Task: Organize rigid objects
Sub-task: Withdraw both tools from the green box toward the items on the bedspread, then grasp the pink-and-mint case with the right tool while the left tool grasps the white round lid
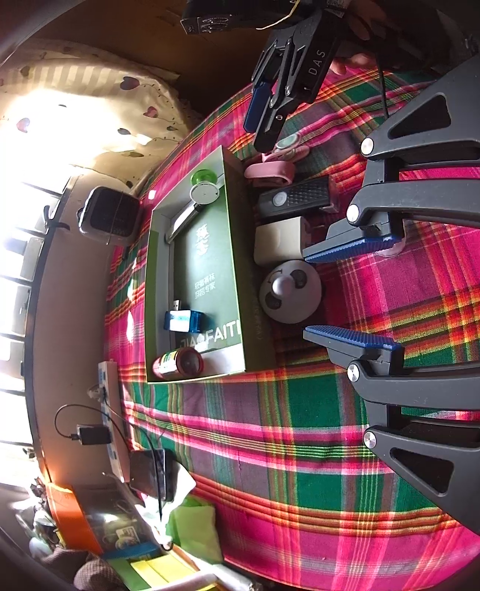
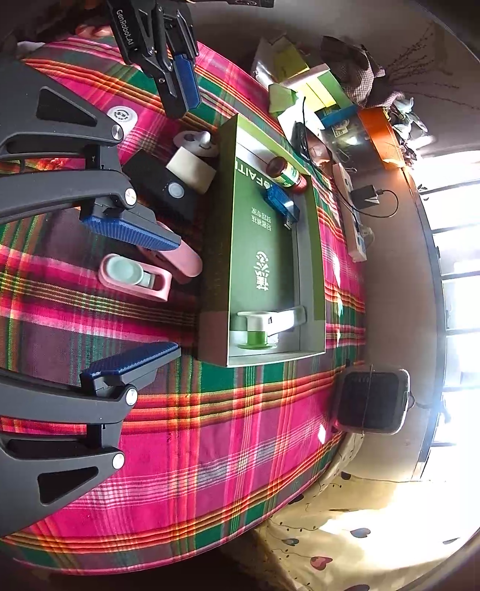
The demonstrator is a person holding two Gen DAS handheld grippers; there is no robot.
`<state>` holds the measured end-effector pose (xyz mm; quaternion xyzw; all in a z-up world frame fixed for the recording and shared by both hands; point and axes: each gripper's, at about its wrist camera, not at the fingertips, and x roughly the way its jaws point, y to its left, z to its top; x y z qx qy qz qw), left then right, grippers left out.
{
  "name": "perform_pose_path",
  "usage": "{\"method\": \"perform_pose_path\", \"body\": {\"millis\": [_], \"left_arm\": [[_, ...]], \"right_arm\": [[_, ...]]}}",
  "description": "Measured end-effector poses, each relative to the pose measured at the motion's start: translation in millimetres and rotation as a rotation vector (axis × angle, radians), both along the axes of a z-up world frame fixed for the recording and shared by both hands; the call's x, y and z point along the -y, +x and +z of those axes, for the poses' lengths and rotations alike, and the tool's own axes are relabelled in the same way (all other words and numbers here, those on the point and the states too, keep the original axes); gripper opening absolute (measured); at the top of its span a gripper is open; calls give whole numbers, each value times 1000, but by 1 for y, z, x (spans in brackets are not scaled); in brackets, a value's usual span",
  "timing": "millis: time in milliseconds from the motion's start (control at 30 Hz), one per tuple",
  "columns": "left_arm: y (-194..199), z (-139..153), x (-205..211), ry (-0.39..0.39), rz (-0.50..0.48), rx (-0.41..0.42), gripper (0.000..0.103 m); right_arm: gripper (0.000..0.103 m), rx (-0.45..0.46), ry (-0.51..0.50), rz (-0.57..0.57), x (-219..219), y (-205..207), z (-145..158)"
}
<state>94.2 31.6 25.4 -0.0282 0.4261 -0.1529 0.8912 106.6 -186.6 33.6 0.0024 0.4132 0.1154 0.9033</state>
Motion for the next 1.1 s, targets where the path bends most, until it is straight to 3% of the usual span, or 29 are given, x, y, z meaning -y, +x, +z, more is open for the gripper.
{"method": "perform_pose_path", "body": {"millis": [133,500,1100], "left_arm": [[-11,-3,2,-40,-43,-13,34],[-32,-7,18,-44,-117,-31,39],[-31,-18,27,9,-100,-48,39]], "right_arm": [[54,-19,-3,-11,1,-1,-6],[54,-29,-55,12,-10,-4,-14],[54,-53,-113,0,-14,1,-22]]}}
